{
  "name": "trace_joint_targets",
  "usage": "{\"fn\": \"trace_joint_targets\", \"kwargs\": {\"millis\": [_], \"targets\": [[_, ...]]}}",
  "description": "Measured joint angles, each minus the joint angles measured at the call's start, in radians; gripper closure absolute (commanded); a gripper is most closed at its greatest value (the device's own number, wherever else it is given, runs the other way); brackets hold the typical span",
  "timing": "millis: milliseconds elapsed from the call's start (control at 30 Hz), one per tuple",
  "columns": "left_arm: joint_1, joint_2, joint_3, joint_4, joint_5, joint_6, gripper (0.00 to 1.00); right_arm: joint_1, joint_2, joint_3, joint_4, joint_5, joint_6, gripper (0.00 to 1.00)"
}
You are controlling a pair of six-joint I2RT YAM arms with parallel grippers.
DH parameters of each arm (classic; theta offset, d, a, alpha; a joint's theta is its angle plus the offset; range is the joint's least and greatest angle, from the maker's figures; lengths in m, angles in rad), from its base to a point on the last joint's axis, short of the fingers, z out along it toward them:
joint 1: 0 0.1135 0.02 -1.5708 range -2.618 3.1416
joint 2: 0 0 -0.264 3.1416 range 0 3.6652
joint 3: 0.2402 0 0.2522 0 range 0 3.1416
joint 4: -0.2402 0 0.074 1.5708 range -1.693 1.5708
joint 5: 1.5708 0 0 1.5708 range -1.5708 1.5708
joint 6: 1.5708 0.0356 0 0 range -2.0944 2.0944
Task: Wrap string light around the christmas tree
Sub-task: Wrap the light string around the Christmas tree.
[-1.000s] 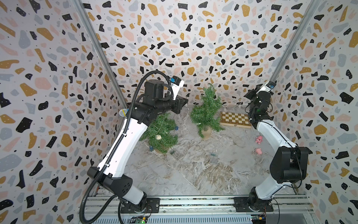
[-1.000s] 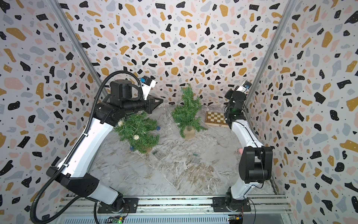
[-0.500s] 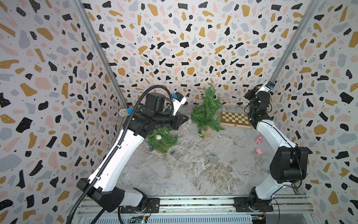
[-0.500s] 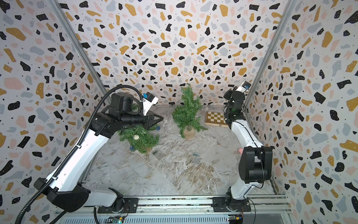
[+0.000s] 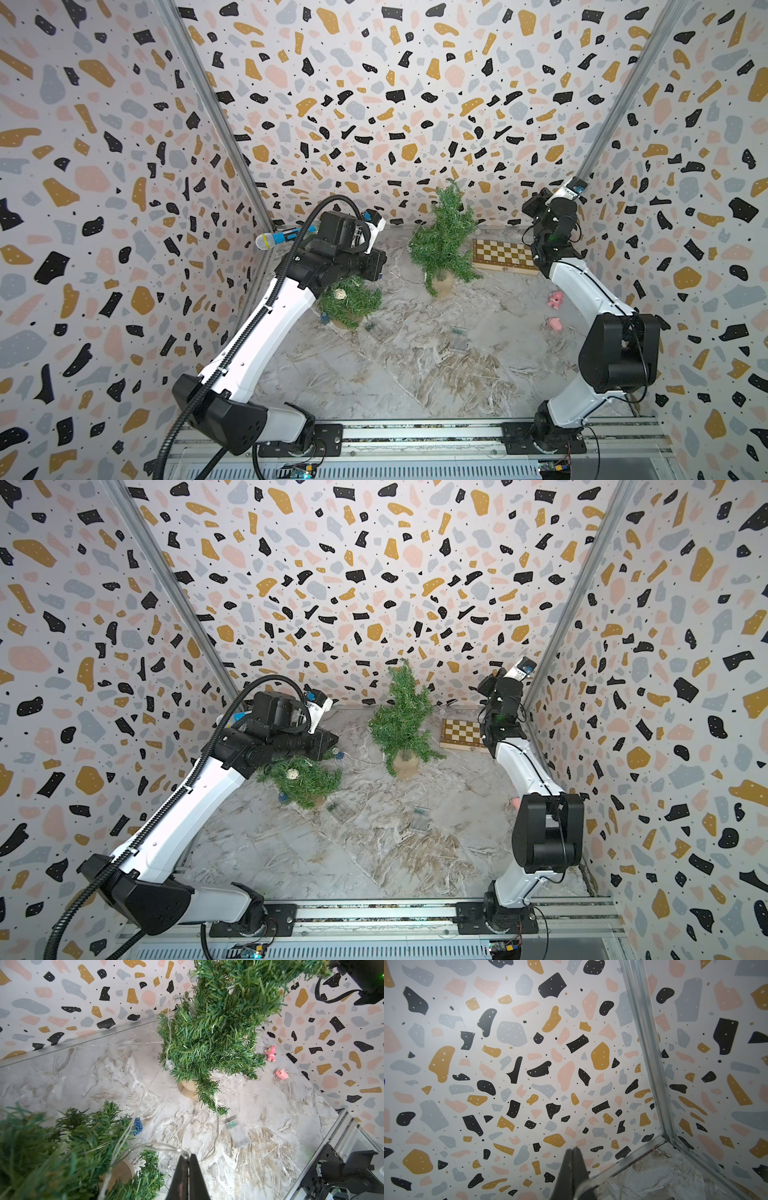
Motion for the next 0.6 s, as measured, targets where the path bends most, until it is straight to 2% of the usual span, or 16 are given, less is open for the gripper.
{"fn": "trace_joint_targets", "kwargs": {"millis": [167, 367, 533, 600], "targets": [[0.000, 0.032, 0.089, 0.011, 0.013, -0.013, 1.00, 0.003, 0.000, 0.000, 0.000, -0.003, -0.002, 1.00], [0.000, 0.159, 0.401, 0.041, 0.026, -0.006, 1.00, -0.006, -0.019, -0.048, -0.001, 0.009, -0.005, 1.00], [0.000, 0.350, 0.679, 0.042, 0.005, 0.040, 1.00, -0.048, -0.082, -0.129, -0.052, 0.077, -0.004, 1.00], [-0.003, 0.410, 0.740, 0.044, -0.008, 0.053, 1.00, -0.083, -0.121, -0.167, -0.083, 0.117, 0.013, 1.00]]}}
